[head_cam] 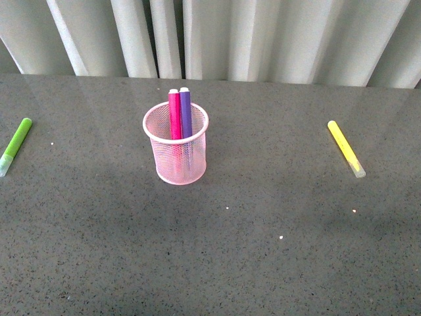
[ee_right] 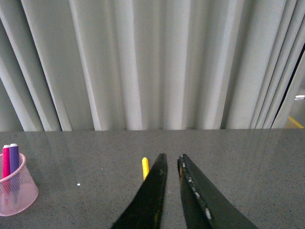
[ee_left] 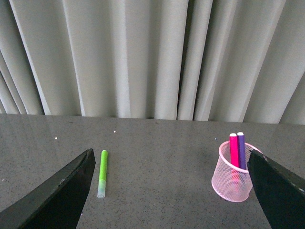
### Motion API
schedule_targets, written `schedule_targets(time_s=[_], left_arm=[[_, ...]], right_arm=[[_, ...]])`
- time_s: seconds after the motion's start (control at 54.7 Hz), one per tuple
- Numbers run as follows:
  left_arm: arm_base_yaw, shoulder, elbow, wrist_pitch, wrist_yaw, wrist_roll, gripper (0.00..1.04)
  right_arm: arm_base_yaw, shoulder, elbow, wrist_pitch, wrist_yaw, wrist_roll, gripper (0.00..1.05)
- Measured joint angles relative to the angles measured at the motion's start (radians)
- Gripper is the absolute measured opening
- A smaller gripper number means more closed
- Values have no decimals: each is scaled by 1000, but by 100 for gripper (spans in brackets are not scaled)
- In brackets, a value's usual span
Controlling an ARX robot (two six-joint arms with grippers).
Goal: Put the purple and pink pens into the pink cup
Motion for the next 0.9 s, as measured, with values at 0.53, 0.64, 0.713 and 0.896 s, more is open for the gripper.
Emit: schedule_targets(time_s=[0.53,0.64,0.713,0.896], left_arm=[[0,0,0,0,0,0,98],[0,0,0,0,0,0,98],[0,0,0,0,0,0,98],[0,0,0,0,0,0,98]], right_arm=[[0,0,0,0,0,0,99],[0,0,0,0,0,1,97],[0,0,0,0,0,1,98],[0,0,0,0,0,1,98]])
